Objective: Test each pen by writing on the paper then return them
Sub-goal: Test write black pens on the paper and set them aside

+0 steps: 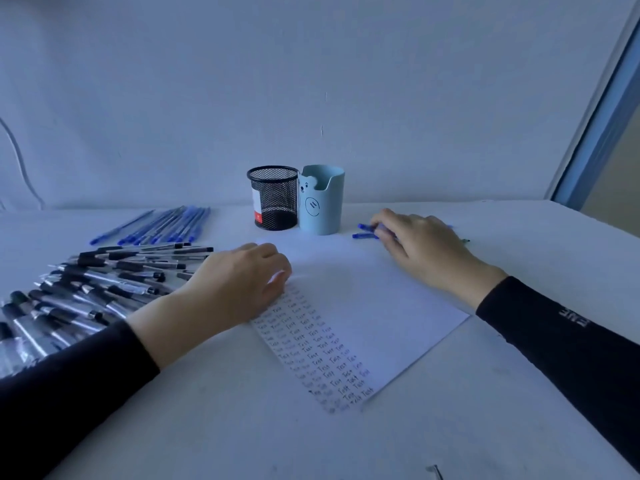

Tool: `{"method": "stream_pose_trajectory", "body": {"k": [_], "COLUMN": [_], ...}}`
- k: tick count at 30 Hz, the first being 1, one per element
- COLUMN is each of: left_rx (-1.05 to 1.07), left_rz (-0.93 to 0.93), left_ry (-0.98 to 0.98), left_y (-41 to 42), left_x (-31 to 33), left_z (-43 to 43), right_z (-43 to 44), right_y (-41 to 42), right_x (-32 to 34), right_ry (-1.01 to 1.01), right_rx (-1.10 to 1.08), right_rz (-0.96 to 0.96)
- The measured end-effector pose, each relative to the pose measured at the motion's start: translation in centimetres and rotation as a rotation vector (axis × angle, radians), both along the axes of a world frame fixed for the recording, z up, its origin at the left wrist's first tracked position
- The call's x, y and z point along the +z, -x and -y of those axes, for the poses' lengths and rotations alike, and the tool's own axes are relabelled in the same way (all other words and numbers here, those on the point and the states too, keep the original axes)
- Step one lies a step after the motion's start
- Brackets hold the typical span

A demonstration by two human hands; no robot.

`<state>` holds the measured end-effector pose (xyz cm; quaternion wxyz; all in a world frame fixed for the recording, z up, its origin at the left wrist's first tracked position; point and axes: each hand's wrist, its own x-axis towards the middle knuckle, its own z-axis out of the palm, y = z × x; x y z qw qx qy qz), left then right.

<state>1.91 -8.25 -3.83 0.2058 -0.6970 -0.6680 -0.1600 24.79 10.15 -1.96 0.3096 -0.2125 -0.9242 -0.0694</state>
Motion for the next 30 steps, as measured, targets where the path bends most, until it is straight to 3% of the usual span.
{"method": "stream_pose_trajectory", "body": {"k": [8, 13, 19, 22, 25, 30], "left_rx": [0.031, 0.069, 0.098, 0.103, 0.107, 0.104], "left_rz": [-0.013, 0.005, 0.040, 0.041, 0.045, 0.089], "left_ry": [0.024, 0.094, 0.170, 0.173, 0.181, 0.178], "left_y": [-0.3, -0.6, -1.1, -1.3, -1.4, -1.5], "left_x": [0.3, 0.7, 1.3, 1.2, 1.3, 1.3], "left_z": [0.1, 0.5, 0.8, 0.9, 0.9, 1.1], "right_z": [3.7, 4.3, 6.4, 8.2, 9.8, 11.4], "right_y": [0.2, 0.9, 0.6, 0.4, -0.3, -1.9], "right_x": [1.1, 2.7, 3.7, 2.6, 1.6, 0.6], "right_ry": [0.754, 0.925, 1.331, 1.552, 1.466, 1.307], "right_rx": [0.105, 0.216, 0.466, 0.538, 0.438, 0.473], "right_rz": [-0.221, -0.408, -0.451, -0.350, -0.209, -0.053]}}
